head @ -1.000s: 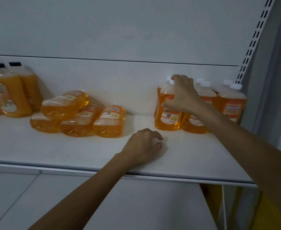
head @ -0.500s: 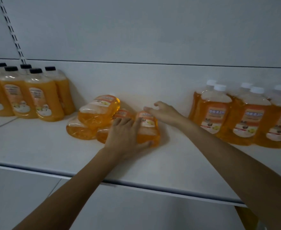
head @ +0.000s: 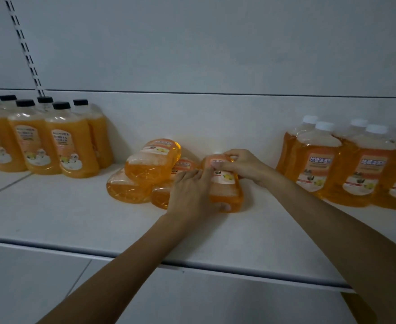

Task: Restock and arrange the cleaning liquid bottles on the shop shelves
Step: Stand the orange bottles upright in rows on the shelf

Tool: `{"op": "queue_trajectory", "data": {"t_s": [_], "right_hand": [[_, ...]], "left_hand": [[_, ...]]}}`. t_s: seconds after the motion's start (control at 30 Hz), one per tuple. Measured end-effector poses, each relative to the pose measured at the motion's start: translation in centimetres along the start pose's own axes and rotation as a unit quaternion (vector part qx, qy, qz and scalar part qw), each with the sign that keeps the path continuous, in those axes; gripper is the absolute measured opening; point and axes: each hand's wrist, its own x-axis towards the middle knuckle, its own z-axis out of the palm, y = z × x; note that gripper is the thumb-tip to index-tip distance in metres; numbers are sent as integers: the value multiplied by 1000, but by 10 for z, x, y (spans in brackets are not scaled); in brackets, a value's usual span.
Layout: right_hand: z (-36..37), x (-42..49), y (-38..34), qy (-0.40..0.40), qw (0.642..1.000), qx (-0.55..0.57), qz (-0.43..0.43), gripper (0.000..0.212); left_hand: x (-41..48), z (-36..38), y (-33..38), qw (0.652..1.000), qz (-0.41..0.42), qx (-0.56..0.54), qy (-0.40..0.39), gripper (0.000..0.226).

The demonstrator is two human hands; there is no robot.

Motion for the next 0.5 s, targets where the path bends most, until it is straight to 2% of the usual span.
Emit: {"op": "queue_trajectory", "data": {"t_s": [0.07, 0.13, 0.2, 0.27, 0.33, 0.4, 0.5], "right_hand": [[-3, -5, -2, 45, 998, -18, -31, 51], [-6, -16, -7, 86, 993, -40, -67, 59], [-12, -30, -12, 119, 988, -39, -95, 67], [-19, -43, -16, 149, 981, -45, -119, 71], [-26, -54, -18, 159, 975, -51, -148, 74], [-35, -65, -21, 147, 972, -53, -176, 83], [-50, -83, -25, 103, 972, -96, -190, 101]], "left_hand": [[-3, -2, 0, 999, 5, -45, 3, 94], [-9, -2, 5, 988, 5, -152, 23, 96], [-11, -1, 14, 959, -5, -278, 59, 93], [-7, 1, 22, 931, -36, -356, 68, 97], [1, 6, 28, 904, -69, -420, 37, 106], [7, 10, 32, 889, -84, -450, -16, 107], [9, 18, 35, 900, -45, -427, -76, 81]]}}
